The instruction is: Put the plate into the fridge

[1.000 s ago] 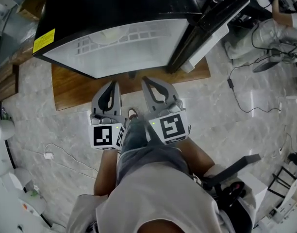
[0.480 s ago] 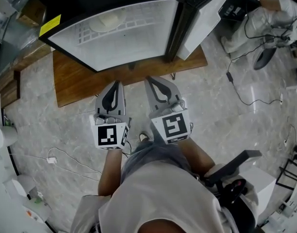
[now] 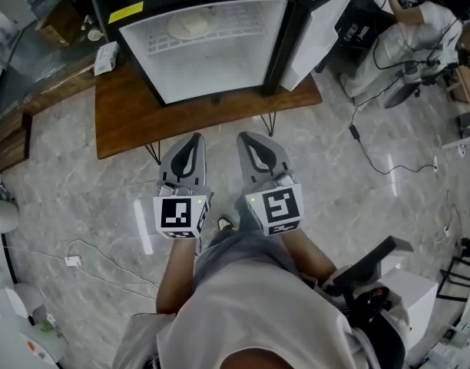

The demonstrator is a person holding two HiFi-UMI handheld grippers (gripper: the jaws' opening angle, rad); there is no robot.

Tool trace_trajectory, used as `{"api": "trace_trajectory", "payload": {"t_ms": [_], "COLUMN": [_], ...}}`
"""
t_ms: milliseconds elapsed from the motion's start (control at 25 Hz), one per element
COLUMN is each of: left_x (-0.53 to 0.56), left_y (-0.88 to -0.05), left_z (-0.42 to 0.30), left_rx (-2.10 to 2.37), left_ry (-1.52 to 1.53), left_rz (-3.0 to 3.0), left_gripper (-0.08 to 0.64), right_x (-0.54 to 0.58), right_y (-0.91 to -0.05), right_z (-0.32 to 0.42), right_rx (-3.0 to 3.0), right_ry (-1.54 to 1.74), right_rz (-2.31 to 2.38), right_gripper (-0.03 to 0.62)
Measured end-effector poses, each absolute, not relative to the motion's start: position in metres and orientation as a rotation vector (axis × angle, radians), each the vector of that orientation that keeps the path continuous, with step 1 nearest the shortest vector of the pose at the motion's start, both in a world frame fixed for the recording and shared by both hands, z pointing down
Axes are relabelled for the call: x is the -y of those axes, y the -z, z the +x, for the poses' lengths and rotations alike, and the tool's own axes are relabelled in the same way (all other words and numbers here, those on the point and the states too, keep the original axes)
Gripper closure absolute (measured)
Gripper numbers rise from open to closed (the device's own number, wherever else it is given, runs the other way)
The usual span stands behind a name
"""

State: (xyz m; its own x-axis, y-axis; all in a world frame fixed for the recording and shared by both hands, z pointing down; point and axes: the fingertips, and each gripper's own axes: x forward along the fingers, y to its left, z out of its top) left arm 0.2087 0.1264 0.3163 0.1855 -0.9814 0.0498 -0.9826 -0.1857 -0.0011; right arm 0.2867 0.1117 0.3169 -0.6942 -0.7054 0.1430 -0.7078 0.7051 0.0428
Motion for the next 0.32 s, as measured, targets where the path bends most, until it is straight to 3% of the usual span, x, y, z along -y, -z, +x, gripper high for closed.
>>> {"api": "trace_trajectory", "payload": {"t_ms": [320], "left_x": [-0.193], "left_y": [-0.319], "left_z": [0.228], "left_rx": [1.943], "left_ry": [-0.043], "left_rz": [2.421], "left_gripper": [0.540], "right_x": [-0.178], "right_y": [-0.322], "right_z": [0.301], "right_rx": [2.730], "right_ry": [-0.023], "right_rz": [1.171], "right_gripper": [0.575]}}
